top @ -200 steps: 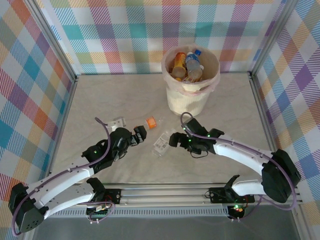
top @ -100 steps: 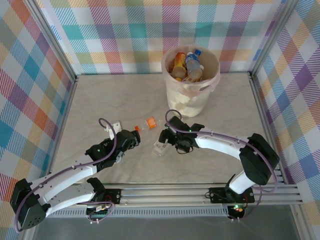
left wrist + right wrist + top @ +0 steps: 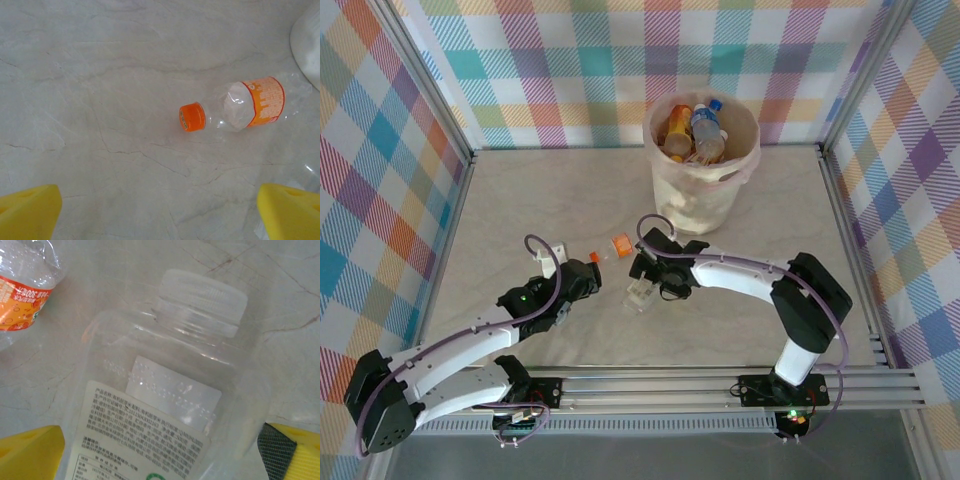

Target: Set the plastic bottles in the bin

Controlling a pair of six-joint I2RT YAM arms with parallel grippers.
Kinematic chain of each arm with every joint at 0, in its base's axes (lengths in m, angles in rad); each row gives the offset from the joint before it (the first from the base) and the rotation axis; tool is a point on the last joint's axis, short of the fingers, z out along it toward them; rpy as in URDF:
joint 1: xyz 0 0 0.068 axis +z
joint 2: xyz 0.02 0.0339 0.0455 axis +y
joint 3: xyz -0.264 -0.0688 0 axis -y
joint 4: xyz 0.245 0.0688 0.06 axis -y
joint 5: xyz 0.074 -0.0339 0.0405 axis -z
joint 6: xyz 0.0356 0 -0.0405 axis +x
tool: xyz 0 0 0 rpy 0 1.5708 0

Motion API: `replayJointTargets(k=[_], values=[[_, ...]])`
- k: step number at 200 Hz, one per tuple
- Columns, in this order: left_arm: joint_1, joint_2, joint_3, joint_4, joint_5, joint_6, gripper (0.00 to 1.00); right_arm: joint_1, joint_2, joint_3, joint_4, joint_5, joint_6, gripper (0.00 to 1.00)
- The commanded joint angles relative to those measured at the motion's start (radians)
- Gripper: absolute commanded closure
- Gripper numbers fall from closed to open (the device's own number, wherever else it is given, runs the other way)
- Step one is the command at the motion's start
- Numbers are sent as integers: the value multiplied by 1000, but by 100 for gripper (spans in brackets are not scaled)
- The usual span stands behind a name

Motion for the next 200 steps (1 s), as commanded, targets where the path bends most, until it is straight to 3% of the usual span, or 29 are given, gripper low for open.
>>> replayJointTargets(k=[1, 102, 200], values=[[10, 27, 7, 26, 8, 15, 0, 10, 30, 34, -17, 35, 14, 0], [11, 108, 15, 62, 35, 11, 0, 10, 128, 47, -105, 12, -45, 0], [12, 101, 26, 55, 33, 13, 0, -23, -14, 19, -243, 92, -233, 0]])
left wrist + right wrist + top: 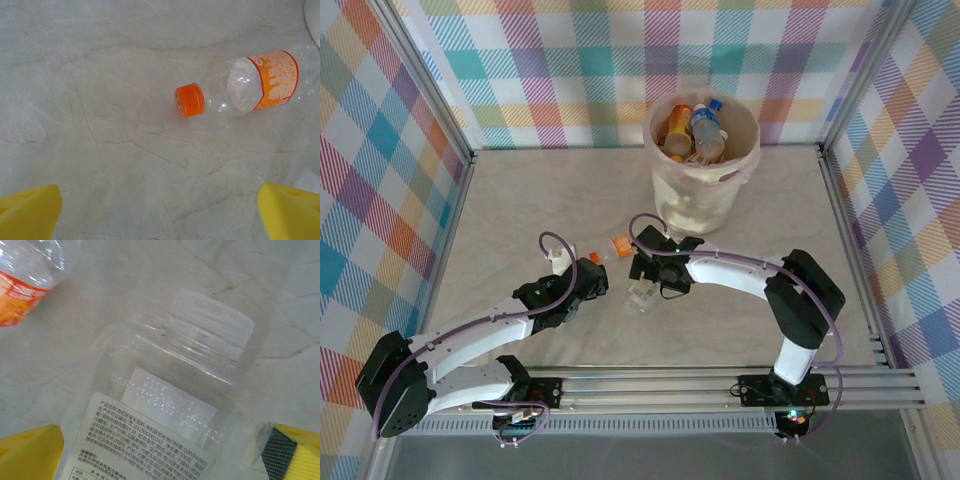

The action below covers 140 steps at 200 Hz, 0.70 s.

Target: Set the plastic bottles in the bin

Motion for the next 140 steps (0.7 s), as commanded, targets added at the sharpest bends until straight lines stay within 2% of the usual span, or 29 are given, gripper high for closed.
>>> replayJointTargets(k=[1, 46, 78, 140], values=[[11, -10, 25, 2, -4, 12, 0, -18, -37, -27, -166, 45, -84, 0], [11, -8, 25, 9, -1, 9, 0, -28, -102, -27, -204, 20, -64, 0], [10, -6, 26, 14, 0, 10, 0, -25, -131, -43, -165, -36, 26, 0], [10, 3, 20, 26, 8, 22, 0, -10, -73, -37, -125, -22, 174, 0]])
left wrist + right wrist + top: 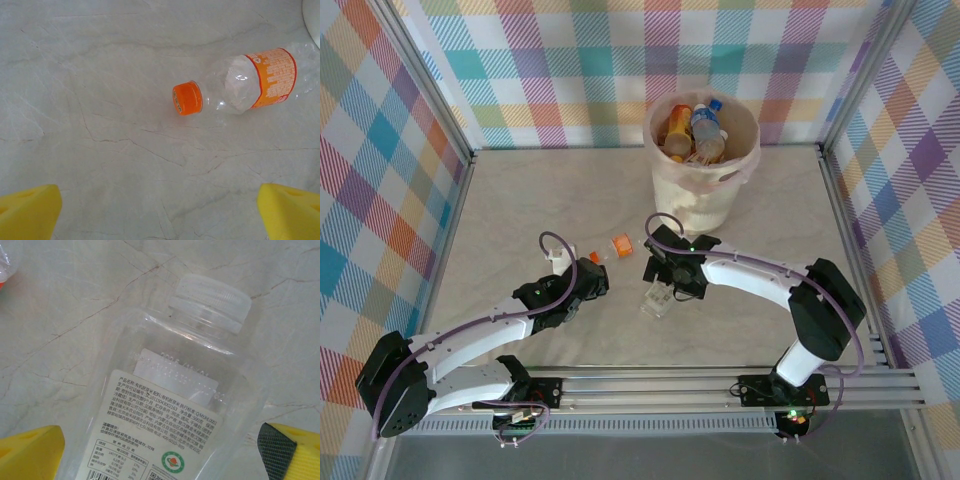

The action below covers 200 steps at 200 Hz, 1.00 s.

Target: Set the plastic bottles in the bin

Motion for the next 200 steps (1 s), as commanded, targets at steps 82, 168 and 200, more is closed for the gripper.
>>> replayJointTargets(k=[82, 168, 200], values=[[13, -7, 10, 31, -1, 20, 0, 6, 140, 4, 48, -18, 55, 0], [15, 13, 28, 32, -4, 17, 0, -2, 165, -23, 17, -26, -54, 5], [16, 17, 36, 27, -9, 13, 0, -2, 116, -16, -24, 20, -105, 20]])
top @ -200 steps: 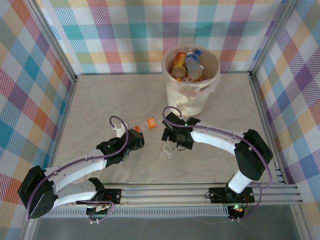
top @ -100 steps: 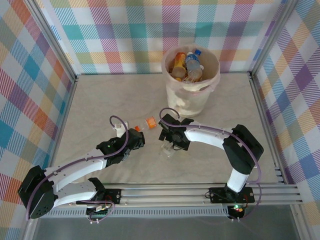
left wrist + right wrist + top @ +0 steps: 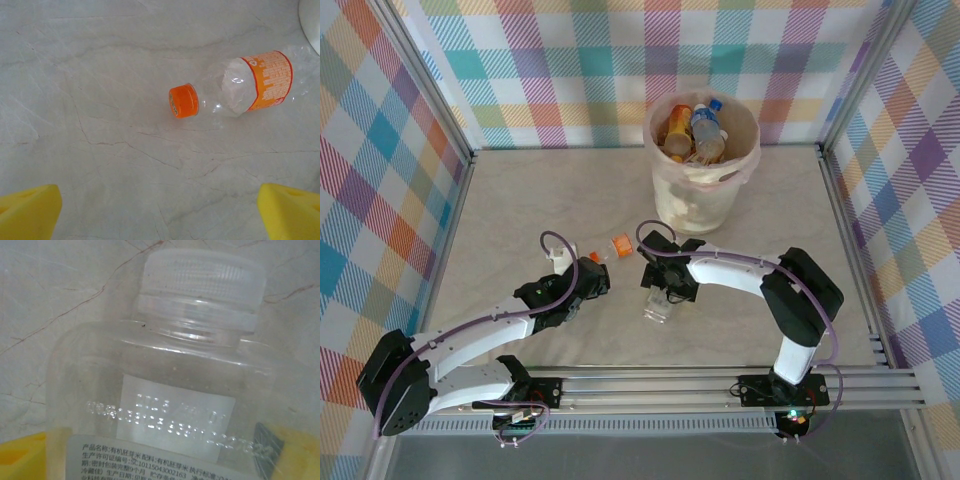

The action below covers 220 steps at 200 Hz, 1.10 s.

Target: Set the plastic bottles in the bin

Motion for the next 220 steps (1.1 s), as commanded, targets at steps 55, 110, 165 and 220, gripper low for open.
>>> replayJointTargets(k=[55, 110, 165, 220], values=[[11, 19, 53, -8, -22, 4, 0, -1, -168, 86, -276, 193, -231, 38], [12, 14, 70, -34, -41, 2, 0, -3, -311, 320, -421, 309, -517, 45], [13, -4, 78, -52, -41, -9, 0, -36, -254, 673, -405, 520, -826, 44], [13, -38, 76, -71, -54, -11, 0, -158, -127, 954, -273, 582, -993, 45]])
